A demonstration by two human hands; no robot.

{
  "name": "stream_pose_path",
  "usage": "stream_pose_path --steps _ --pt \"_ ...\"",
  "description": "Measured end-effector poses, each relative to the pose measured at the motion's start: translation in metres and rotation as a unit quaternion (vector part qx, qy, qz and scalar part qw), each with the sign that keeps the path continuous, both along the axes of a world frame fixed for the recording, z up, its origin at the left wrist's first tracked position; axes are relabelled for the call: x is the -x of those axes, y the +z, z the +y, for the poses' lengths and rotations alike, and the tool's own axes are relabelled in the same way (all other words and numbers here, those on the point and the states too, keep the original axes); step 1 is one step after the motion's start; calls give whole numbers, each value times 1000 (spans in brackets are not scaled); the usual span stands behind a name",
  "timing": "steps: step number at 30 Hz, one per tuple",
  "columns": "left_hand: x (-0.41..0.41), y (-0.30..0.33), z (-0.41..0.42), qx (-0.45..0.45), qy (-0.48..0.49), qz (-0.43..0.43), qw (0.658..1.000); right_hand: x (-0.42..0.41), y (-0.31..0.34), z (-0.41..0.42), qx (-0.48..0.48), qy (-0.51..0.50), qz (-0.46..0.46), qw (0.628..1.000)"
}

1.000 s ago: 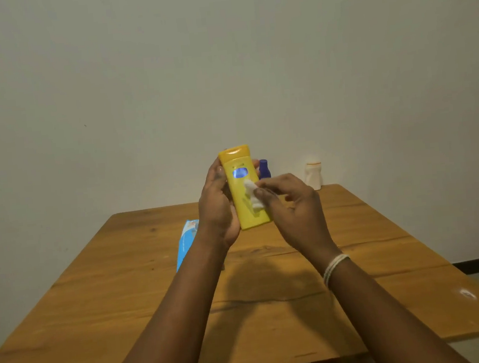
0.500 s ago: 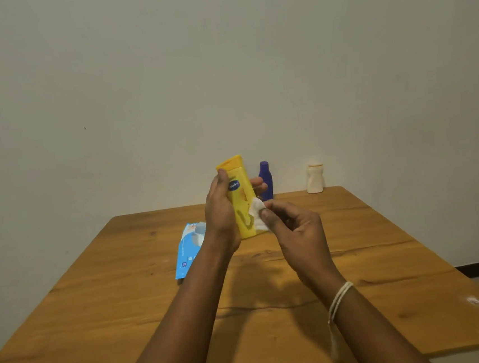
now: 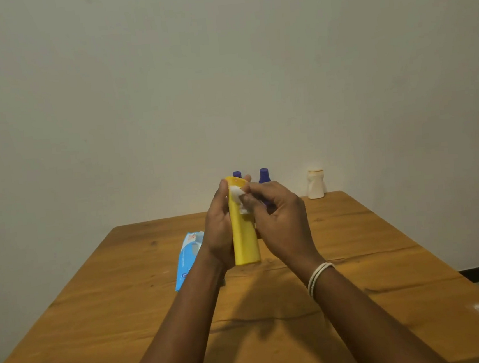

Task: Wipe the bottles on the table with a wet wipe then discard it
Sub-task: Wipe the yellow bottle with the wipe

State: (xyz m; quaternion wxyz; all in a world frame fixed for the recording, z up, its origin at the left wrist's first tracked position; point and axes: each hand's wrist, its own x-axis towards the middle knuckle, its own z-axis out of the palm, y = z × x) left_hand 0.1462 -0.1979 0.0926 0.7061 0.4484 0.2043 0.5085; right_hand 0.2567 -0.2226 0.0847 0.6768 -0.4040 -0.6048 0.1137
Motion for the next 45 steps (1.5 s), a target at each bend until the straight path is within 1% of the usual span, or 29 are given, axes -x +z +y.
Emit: stream_pose_path --steps 3,5,7,8,11,12,15,18,19,21,25,27,29,31,33,35,37,39,42,43,45 --pt "-9 -7 -6 -6 14 16 1000 -3 7 4 6 -37 25 999" --pt "-9 -10 -6 -5 16 -1 1000 3 7 1 -15 -56 -14 998" --pt "-4 -9 -4 4 14 -19 1000 6 6 -1 -35 -31 -65 997" --pt "-2 -8 -4 6 12 -17 1000 3 7 -1 -30 -17 -72 997" --pt "-3 -10 -10 -1 -2 21 1000 -6 12 3 -9 -36 -27 999" --pt "-3 -11 -9 -6 5 25 1000 -5 11 2 -18 -41 -26 999" --pt "0 -10 -6 -34 40 22 998 5 4 -4 -45 -21 -79 996" --pt "-2 -7 -5 -48 49 25 997 0 4 -5 5 -8 -55 998" --pt "-3 -8 -3 -51 57 19 997 -1 3 -7 16 -4 -58 998" --pt "-3 -8 2 -56 74 -11 996 5 -5 -17 27 12 -95 995" --pt "5 -4 11 -20 106 -89 990 6 -43 -41 38 -35 -190 980" --pt "6 -5 12 -10 106 -90 990 0 -47 -41 48 -35 -197 979" --pt "1 -7 8 -5 86 -72 994 -2 -33 -28 54 -36 -154 986" --pt "-6 -8 4 -18 70 -34 997 -3 -6 -10 45 -53 -85 994" --pt "-9 -5 3 -43 87 -15 995 -2 17 3 31 -44 -49 997" --pt "-6 5 4 -45 117 -32 992 -1 17 6 36 -11 -57 998" --pt "1 14 8 -29 155 -82 984 -2 -1 -3 70 27 -54 996" --pt "3 15 11 -20 208 -120 970 -2 -23 -14 107 33 7 994" --pt "-11 7 11 11 318 -152 936 13 -35 -22 117 -19 146 982" --pt "-15 4 11 29 353 -168 920 23 -35 -25 113 -32 176 977" --pt "-18 3 13 54 396 -212 892 42 -40 -32 89 -42 193 976"
